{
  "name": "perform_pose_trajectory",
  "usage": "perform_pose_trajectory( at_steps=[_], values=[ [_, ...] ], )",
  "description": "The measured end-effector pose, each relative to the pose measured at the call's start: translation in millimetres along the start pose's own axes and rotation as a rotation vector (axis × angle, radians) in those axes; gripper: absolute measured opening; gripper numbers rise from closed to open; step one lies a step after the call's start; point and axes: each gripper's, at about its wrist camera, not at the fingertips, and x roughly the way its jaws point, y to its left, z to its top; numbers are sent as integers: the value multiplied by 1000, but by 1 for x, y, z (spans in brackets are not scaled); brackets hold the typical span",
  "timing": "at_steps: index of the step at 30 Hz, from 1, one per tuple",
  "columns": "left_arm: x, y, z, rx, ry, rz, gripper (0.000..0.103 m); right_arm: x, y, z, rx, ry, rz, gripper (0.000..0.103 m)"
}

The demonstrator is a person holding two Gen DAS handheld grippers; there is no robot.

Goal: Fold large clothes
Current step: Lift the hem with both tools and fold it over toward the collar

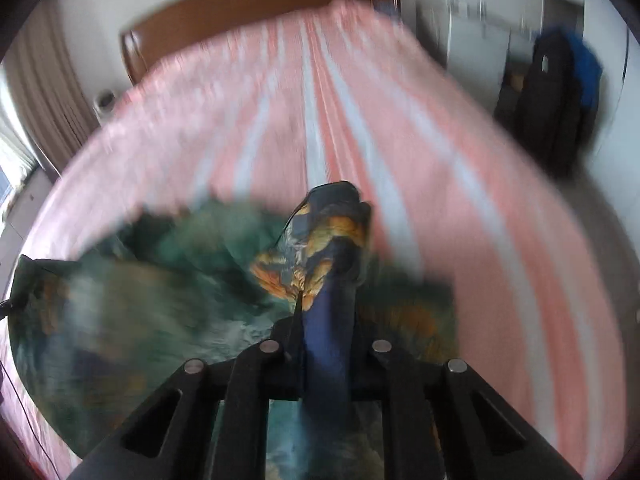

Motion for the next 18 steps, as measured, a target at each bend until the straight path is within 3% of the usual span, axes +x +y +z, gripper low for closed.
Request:
perform_pose_trajectory(
  at_steps=[3,5,7,9,11,12,14,18],
  values=[
    [2,-4,18,34,-108,79,8,-31,11,33,-48,-180,-7,13],
    [25,-3,21,58,-122,142,8,-26,16,44,-55,-235,-30,13],
    [67,2,10,92,-61,192,8,2,17,44,-44,-222,-54,13],
    [109,13,-17,97,36,194,10,47,14,32,-54,-135,-87,13],
    [117,13,-37,104,-1,165,11,103,11,2,-75,0,-108,15],
    [115,13,-43,109,-40,164,11,123,6,-17,-51,25,-81,16],
    [114,17,-47,103,-63,147,12,122,-6,-31,7,-47,-55,19],
    [109,24,-50,76,-59,133,23,127,-27,-26,96,-35,6,30]
  ],
)
